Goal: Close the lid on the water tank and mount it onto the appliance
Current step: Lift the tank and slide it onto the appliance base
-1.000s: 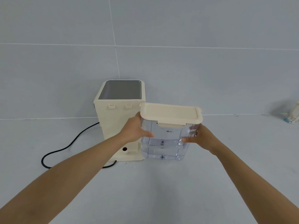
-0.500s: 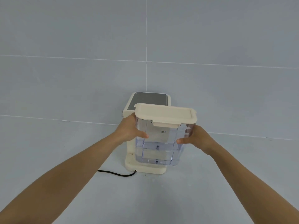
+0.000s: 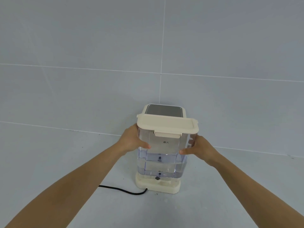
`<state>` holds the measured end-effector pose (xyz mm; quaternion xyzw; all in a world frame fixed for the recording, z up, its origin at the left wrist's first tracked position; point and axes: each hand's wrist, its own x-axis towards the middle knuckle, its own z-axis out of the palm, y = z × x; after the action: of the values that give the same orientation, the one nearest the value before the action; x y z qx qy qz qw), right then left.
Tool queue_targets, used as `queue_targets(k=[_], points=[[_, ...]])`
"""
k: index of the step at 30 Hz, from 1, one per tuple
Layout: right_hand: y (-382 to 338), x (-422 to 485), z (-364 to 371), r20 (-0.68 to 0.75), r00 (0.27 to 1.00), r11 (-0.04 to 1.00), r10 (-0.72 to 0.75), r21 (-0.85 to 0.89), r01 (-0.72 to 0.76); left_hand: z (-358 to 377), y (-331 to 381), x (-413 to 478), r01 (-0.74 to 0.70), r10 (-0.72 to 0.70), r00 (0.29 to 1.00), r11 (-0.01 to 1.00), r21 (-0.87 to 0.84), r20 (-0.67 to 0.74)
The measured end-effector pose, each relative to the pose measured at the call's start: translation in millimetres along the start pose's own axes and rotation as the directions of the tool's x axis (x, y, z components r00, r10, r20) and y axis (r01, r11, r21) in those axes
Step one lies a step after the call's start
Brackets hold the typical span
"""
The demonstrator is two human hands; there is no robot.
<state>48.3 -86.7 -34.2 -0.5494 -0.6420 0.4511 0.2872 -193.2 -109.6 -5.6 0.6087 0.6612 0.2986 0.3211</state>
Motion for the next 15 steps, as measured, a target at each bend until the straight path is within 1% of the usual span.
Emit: queue_targets(k=[7, 11, 15], points=[[0.7, 8.2, 7.1, -0.022, 1.000, 0.999, 0.015, 0.038, -0.014, -1.1, -8.1, 14.1, -0.011, 0.011, 1.000, 0.999, -0.039, 0.001], [0.7, 9.4, 11.3, -0.040, 0.999, 1.000, 0.016, 0.010, -0.016, -3.3, -14.2, 19.2, 0.000, 0.001, 1.000, 0.998, -0.061, 0.020], [0.1, 10.5, 13.6, -0.046, 0.999, 0.998, 0.020, -0.055, -0.022, -3.0, -19.6, 23.3, -0.003, 0.009, 0.999, 0.993, -0.117, 0.052]])
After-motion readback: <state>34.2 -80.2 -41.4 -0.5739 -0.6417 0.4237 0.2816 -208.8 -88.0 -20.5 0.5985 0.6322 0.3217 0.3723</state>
